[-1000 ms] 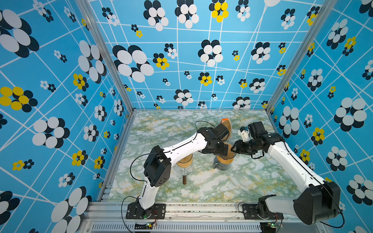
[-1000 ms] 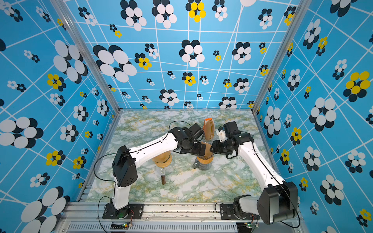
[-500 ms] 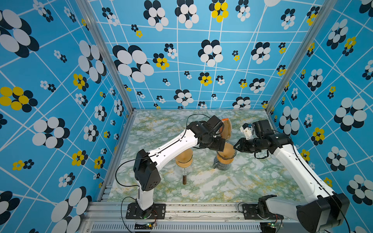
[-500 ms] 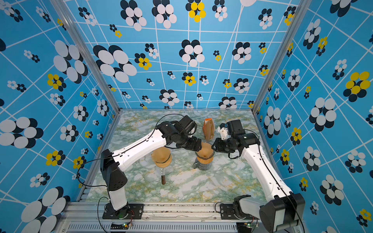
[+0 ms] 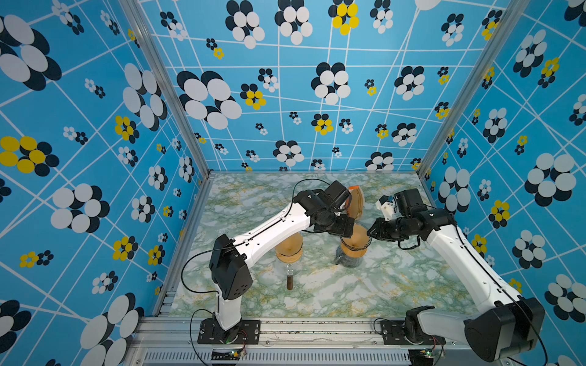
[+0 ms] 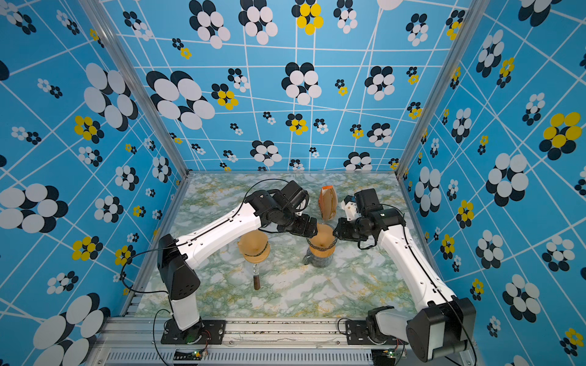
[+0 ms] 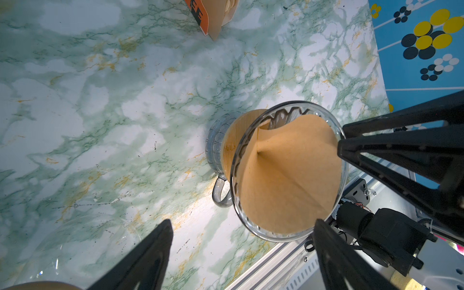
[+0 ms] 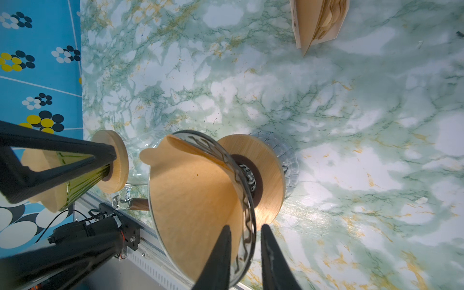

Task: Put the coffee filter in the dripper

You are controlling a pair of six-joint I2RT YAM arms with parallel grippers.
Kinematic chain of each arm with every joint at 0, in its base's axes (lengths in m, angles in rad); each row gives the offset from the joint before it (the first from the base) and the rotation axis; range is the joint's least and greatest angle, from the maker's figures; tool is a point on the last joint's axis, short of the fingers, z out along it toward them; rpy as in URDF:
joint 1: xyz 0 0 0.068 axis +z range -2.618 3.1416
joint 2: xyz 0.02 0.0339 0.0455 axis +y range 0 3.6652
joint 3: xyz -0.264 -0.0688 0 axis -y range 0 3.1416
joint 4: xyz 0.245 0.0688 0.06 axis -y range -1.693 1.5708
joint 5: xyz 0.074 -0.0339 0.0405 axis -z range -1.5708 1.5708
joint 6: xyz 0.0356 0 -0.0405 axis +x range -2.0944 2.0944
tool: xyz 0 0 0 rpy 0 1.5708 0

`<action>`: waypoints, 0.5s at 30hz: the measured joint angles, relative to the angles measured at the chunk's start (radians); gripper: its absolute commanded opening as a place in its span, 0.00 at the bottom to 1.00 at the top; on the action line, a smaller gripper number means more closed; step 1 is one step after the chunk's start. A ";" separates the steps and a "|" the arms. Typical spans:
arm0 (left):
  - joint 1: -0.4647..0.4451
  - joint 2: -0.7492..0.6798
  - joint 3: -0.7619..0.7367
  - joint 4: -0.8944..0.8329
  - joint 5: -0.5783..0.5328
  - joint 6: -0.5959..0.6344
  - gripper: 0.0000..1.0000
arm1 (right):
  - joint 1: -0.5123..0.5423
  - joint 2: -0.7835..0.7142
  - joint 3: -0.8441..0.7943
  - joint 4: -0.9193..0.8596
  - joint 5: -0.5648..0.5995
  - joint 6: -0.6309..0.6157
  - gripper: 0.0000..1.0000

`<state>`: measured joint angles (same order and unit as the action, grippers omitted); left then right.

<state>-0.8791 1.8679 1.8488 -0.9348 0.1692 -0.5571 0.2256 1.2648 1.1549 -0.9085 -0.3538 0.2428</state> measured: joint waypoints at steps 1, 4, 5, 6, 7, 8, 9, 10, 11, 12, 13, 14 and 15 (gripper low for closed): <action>0.000 0.000 0.000 0.000 0.000 0.000 0.89 | 0.000 0.003 -0.001 0.000 0.000 0.000 0.22; 0.000 0.000 0.000 0.004 0.000 0.000 0.89 | 0.000 0.010 -0.002 0.000 0.000 0.000 0.21; 0.000 0.000 0.000 0.007 0.000 0.000 0.89 | 0.000 0.010 -0.003 0.000 0.000 0.000 0.19; 0.000 0.000 0.000 0.008 0.000 0.000 0.89 | 0.000 0.010 -0.003 0.000 0.001 0.000 0.19; 0.000 0.000 0.000 0.009 0.000 0.000 0.89 | 0.000 0.010 -0.003 0.000 0.002 0.000 0.18; 0.000 0.000 0.000 0.011 0.000 0.000 0.89 | 0.000 0.010 -0.003 0.000 0.004 0.000 0.17; 0.000 0.000 -0.001 0.014 0.000 0.000 0.89 | 0.000 0.010 -0.003 0.000 0.005 0.000 0.16; 0.000 0.000 -0.002 0.015 0.000 0.000 0.89 | 0.000 0.010 -0.003 0.000 0.005 0.000 0.16; 0.000 0.000 -0.002 0.015 0.000 0.000 0.89 | 0.000 0.010 -0.003 0.000 0.006 0.000 0.16; 0.000 0.000 -0.002 0.015 0.000 0.000 0.89 | 0.000 0.010 -0.003 0.000 0.007 0.000 0.15; 0.000 0.000 -0.002 0.015 0.000 0.000 0.89 | 0.000 0.010 -0.003 0.000 0.008 0.000 0.15; 0.000 0.000 -0.002 0.015 0.000 0.000 0.89 | 0.000 0.010 -0.003 0.000 0.009 0.000 0.15; 0.000 0.000 -0.002 0.015 0.000 0.000 0.89 | 0.000 0.010 -0.003 0.000 0.011 0.000 0.15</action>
<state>-0.8791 1.8675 1.8469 -0.9195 0.1692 -0.5575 0.2256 1.2747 1.1522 -0.9085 -0.3431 0.2428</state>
